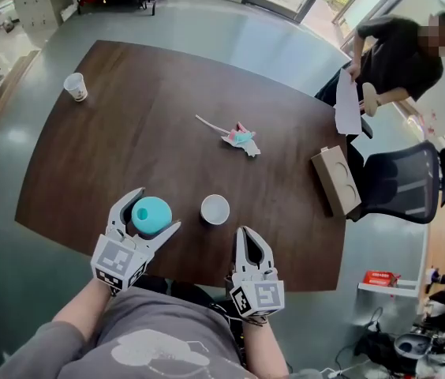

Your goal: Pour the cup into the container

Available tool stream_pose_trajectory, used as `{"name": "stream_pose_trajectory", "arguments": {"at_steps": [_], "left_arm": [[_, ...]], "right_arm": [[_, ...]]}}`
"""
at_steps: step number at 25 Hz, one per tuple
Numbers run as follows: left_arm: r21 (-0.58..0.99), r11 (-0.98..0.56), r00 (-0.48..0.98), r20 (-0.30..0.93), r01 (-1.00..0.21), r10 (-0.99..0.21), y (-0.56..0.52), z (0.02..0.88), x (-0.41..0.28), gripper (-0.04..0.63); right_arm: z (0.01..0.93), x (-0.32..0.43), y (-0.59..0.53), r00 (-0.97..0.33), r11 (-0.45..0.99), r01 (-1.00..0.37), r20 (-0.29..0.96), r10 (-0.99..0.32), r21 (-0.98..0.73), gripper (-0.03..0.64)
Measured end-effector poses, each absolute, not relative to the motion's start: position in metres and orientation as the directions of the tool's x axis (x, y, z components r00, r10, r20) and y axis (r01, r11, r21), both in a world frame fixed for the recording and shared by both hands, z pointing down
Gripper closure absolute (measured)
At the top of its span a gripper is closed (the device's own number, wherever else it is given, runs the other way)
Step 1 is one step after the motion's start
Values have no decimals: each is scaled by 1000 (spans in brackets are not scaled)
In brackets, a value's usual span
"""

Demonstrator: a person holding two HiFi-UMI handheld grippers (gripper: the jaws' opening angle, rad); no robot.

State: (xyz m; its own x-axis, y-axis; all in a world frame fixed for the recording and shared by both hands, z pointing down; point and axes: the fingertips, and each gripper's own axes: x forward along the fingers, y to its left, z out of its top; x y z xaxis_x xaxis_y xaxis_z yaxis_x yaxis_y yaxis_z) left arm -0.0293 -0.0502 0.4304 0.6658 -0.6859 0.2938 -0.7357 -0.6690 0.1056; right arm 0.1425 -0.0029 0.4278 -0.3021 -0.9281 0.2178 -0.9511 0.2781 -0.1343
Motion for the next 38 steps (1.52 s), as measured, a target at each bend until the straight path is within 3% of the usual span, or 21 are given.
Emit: {"name": "stream_pose_trajectory", "arguments": {"at_steps": [6, 18, 26, 38], "left_arm": [[107, -668, 665, 292, -737, -687, -41, 430, -34, 164], [113, -653, 649, 325, -749, -688, -36, 450, -37, 164], [125, -646, 645, 334, -753, -687, -36, 461, -36, 164], [114, -645, 639, 348, -755, -686, -47, 483, -30, 164]], "right_arm": [[435, 136, 5, -315, 289, -947, 235, -919, -141, 627], [461, 117, 12, -384, 357, -923, 274, -882, -147, 418], [483, 113, 8, -363, 350, -931, 338, -868, -101, 304], [525, 110, -14, -347, 332, -937, 389, -854, -108, 282]]}}
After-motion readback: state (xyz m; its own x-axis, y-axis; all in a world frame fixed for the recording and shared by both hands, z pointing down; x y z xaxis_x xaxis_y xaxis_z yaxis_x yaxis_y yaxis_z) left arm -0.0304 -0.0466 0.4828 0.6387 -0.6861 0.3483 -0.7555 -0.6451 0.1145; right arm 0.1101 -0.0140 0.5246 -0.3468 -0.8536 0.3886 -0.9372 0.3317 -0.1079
